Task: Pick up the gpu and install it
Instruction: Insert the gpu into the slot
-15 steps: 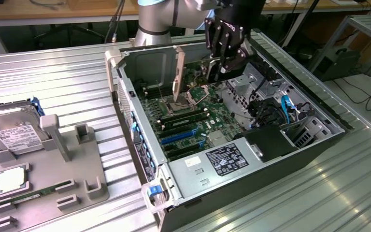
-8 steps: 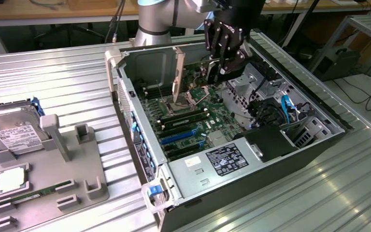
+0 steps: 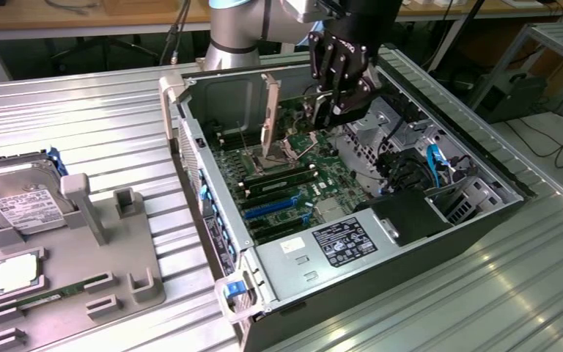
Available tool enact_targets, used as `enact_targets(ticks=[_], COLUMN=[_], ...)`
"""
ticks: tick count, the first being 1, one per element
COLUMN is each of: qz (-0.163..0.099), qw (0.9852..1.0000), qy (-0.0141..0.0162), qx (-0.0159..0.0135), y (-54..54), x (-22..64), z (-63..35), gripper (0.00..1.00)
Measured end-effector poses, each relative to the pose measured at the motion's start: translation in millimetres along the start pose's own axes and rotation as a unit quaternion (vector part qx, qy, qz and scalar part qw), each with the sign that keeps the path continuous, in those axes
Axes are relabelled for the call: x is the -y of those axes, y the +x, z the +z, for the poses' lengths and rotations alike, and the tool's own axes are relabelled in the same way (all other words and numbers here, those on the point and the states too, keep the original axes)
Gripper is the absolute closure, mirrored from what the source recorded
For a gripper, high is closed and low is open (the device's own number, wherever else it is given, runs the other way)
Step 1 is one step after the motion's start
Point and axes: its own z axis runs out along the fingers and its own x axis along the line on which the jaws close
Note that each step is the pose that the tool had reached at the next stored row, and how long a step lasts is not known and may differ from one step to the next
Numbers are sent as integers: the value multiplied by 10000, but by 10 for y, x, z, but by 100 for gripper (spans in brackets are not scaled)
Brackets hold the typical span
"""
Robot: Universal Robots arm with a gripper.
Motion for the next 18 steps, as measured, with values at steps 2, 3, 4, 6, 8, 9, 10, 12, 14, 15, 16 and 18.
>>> enact_targets(ticks=[2,3,4,6,8,9,10,12,14,15,16,18], qz=[-4,-8,-11,-18,-22,-22,-22,29,92,137,192,213], qw=[10000,10000,10000,10000,10000,10000,10000,10000,10000,9999,9998,9998], qy=[0,0,0,0,1,1,0,1,0,-1,-1,-2], qx=[0,0,0,0,1,0,0,0,-1,-2,-3,-3], y=[0,0,0,0,0,0,-1,-1,-1,-1,-1,-2], x=[-1,-1,-1,-1,-3,-3,-3,-3,-4,-6,-12,-33], z=[9,16,20,28,38,41,44,56,67,73,80,90], gripper=[72,72,72,72,72,72,72,72,72,72,72,72])
